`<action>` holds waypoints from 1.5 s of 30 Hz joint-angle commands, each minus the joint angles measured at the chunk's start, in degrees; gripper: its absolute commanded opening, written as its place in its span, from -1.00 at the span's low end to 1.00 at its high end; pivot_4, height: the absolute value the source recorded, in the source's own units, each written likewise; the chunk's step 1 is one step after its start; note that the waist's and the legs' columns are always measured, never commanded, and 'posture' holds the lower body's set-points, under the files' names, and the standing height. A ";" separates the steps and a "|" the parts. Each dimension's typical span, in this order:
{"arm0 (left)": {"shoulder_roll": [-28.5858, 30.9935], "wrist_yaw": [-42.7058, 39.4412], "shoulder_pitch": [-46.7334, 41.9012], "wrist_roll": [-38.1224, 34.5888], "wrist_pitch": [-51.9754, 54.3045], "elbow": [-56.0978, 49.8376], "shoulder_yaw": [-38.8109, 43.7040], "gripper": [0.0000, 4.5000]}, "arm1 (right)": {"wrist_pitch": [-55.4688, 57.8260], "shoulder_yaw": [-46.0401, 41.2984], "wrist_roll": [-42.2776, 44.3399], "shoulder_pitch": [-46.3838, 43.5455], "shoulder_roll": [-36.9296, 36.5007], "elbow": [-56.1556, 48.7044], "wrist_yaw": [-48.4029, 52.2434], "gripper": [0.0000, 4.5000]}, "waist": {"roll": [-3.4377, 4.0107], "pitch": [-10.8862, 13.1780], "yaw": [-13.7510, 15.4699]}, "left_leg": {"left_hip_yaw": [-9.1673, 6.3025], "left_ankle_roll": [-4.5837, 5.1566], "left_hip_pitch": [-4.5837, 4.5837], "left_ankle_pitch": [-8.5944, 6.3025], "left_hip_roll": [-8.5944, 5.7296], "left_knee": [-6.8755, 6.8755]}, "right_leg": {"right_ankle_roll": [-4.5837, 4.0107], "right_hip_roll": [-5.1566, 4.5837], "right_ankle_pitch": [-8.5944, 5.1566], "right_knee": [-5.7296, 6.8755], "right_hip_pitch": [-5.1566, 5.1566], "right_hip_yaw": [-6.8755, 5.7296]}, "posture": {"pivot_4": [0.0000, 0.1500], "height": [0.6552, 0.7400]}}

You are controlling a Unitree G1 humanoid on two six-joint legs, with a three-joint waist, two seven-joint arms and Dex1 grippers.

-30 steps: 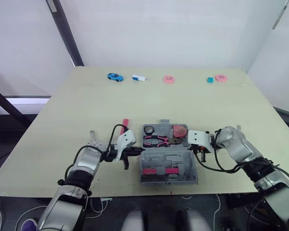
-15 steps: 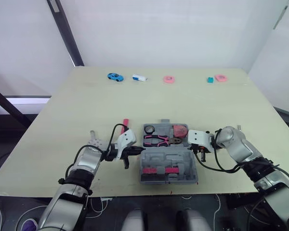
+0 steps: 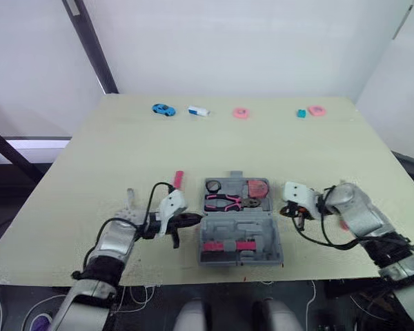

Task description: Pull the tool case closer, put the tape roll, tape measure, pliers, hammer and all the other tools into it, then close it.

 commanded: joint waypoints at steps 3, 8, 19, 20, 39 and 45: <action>1.04 3.34 10.77 -15.33 9.36 -17.87 13.24 -0.97 | -1.97 -19.53 16.98 9.35 1.00 -9.86 -2.42 -1.00 | -0.01 0.01 -0.30 | 0.03 0.01 0.03 -0.01 0.02 -0.14 | 0.00 0.00 -0.01 -0.06 -0.02 0.03 | 1.00 1.00; 1.18 5.62 21.41 -24.74 13.92 -27.79 22.85 -0.38 | -2.79 -27.75 24.56 19.70 0.51 -17.94 -3.52 -0.39 | 0.01 0.03 -0.27 | 0.04 0.00 0.09 -0.02 0.03 -0.18 | 0.05 -0.03 -0.04 -0.07 0.00 0.02 | 1.00 1.00; 3.41 5.38 39.65 -29.28 13.87 -30.22 34.65 0.96 | -3.49 -47.43 33.12 46.35 -3.57 -28.12 -5.00 0.98 | 0.02 0.03 0.03 | 0.13 0.00 0.15 -0.03 0.03 -0.22 | 0.03 -0.13 -0.31 -0.19 -0.01 0.05 | 1.00 1.00; 3.44 5.45 40.26 -29.30 13.70 -29.89 35.12 0.96 | -3.51 -48.38 33.54 47.92 -3.65 -28.33 -4.96 0.98 | 0.02 0.03 0.00 | 0.11 -0.01 0.19 -0.03 0.04 -0.22 | 0.02 -0.14 -0.31 -0.17 0.00 0.04 | 1.00 1.00; 2.60 17.28 33.74 -31.17 22.57 -35.30 34.19 0.96 | 0.41 -40.31 40.32 41.10 -3.58 -34.22 -8.26 0.98 | 0.04 0.04 -0.15 | 0.10 -0.01 0.19 -0.04 0.18 -0.28 | 0.01 -0.09 -0.30 -0.20 -0.07 0.09 | 1.00 1.00; 1.72 33.41 27.15 -29.21 32.39 -39.39 32.90 0.96 | -0.23 -30.27 39.37 31.99 -2.66 -40.15 -9.83 0.98 | 0.03 0.04 -0.09 | 0.15 -0.01 0.15 -0.04 0.14 -0.33 | 0.01 0.00 -0.31 -0.22 -0.05 0.07 | 1.00 1.00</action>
